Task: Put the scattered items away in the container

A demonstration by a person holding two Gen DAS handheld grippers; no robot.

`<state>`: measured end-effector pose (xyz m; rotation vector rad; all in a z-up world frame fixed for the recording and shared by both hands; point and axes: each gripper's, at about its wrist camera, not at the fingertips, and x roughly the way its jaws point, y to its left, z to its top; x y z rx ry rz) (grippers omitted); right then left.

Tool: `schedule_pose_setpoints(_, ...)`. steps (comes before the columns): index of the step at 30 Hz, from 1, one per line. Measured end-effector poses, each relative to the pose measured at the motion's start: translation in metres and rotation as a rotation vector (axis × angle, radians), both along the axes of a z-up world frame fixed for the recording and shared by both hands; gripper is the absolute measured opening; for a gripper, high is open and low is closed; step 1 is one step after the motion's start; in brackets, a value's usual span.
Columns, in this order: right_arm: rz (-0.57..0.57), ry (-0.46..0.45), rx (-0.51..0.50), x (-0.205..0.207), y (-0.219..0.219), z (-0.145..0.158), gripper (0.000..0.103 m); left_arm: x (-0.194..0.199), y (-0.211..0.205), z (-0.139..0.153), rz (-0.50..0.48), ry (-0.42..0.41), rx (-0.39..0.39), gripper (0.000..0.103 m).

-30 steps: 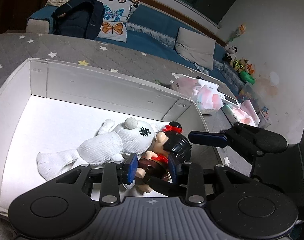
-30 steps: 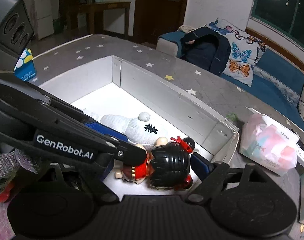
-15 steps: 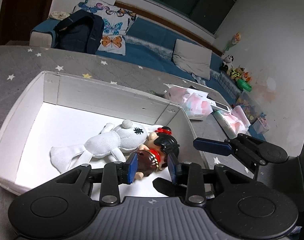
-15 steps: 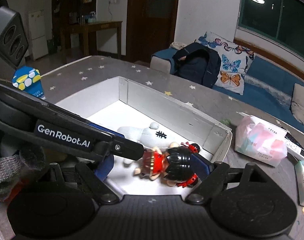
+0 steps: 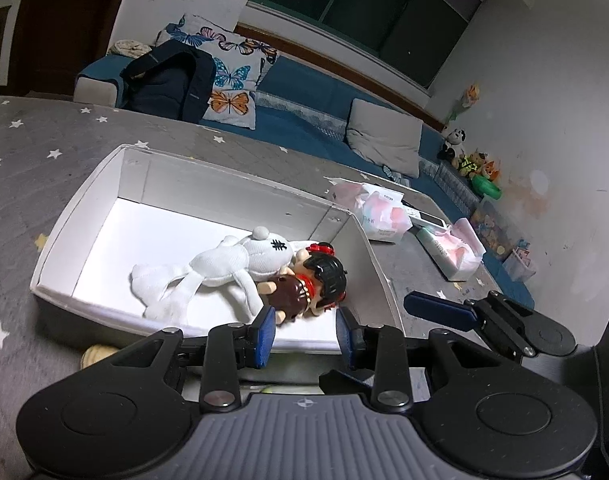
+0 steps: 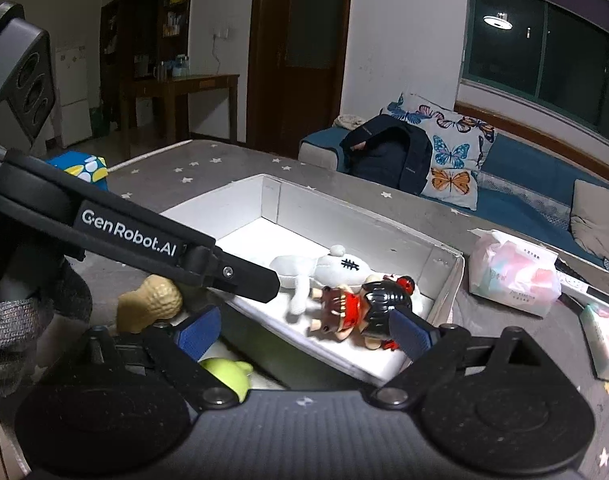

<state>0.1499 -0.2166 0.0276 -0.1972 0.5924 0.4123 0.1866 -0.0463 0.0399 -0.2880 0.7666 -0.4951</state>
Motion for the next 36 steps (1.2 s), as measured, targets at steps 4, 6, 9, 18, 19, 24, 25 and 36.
schedule_pose_setpoints(4,-0.016,-0.015,0.022,-0.012,0.001,-0.003,0.097,-0.012,0.002,0.001,0.002,-0.015,0.006,0.035)
schedule_pose_setpoints(6,-0.025,-0.015,0.042,-0.016,0.0,-0.004,0.1,-0.017,0.003,0.0,0.008,-0.019,0.009,0.035)
schedule_pose_setpoints(9,-0.047,-0.026,0.05,-0.024,0.0,-0.007,0.103,-0.024,0.006,-0.003,0.014,-0.015,0.005,0.035)
schedule_pose_setpoints(18,-0.109,-0.028,0.079,-0.038,-0.004,-0.016,0.103,-0.039,0.014,-0.011,0.036,-0.01,0.01,0.035)
schedule_pose_setpoints(19,-0.113,-0.029,0.08,-0.039,-0.004,-0.017,0.103,-0.041,0.015,-0.012,0.041,-0.01,0.011,0.035)
schedule_pose_setpoints(24,-0.129,-0.038,0.08,-0.045,-0.002,-0.022,0.103,-0.049,0.022,-0.015,0.07,-0.02,0.018,0.035)
schedule_pose_setpoints(25,-0.136,-0.038,0.083,-0.046,-0.001,-0.024,0.103,-0.05,0.023,-0.016,0.074,-0.019,0.018,0.035)
schedule_pose_setpoints(36,-0.162,0.035,0.15,-0.048,0.001,-0.047,0.103,-0.057,0.029,-0.031,0.088,0.012,0.021,0.035)
